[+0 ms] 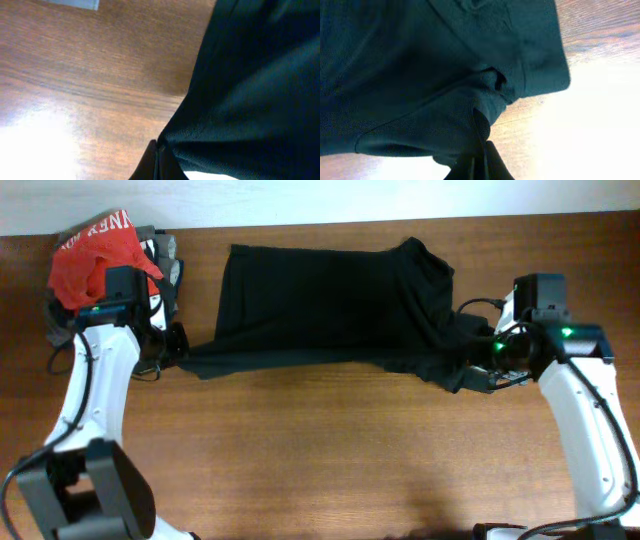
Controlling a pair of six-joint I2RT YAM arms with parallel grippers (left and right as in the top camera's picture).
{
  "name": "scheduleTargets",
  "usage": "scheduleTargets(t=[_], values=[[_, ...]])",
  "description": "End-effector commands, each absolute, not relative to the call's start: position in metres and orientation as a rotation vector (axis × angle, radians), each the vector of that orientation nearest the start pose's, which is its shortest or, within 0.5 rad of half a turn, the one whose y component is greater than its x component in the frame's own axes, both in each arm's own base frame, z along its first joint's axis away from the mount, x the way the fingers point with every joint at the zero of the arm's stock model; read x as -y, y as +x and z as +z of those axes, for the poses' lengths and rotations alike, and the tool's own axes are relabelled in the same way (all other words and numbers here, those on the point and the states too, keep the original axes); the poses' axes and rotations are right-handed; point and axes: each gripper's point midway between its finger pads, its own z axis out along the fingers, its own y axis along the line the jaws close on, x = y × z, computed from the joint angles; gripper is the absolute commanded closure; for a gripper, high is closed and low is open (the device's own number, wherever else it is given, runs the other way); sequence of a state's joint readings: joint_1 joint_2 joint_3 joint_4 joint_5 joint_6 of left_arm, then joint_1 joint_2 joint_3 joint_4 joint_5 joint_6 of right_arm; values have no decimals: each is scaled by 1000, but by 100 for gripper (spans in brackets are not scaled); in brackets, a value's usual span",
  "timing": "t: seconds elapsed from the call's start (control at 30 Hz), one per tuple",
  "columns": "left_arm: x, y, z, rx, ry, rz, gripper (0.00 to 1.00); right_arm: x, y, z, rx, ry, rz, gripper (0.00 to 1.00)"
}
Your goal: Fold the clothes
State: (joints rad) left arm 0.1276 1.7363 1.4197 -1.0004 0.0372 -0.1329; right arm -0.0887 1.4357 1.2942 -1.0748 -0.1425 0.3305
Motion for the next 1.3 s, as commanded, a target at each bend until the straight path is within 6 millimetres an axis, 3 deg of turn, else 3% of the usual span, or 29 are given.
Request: scheduleTargets(t=[0.0,0.17,0.37,0.47,0.67,0.8,1.03,1.27], values=[[-49,372,162,-2755,-384,-25,100,19,318,193,-2706,551,158,96],[-51,352,174,-2770,-392,15,99,20,292,207,-2724,568,135,96],[-60,334,174,-2821,-413,109,99,23,254,219,-2753,588,122,96],[-64,331,174,-2828,-419,147,99,23,247,222,-2758,574,119,96],[-67,342,173,-2793,-419,154,99,23,255,214,-2777,542,119,96],[-67,346,163,-2816,-418,152,99,23,263,190,-2857,522,111,96],[-65,349,130,-2904,-422,138,99,23,280,158,-2953,479,125,96],[-63,372,99,-2919,-419,95,99,24,300,136,-2976,472,137,96]])
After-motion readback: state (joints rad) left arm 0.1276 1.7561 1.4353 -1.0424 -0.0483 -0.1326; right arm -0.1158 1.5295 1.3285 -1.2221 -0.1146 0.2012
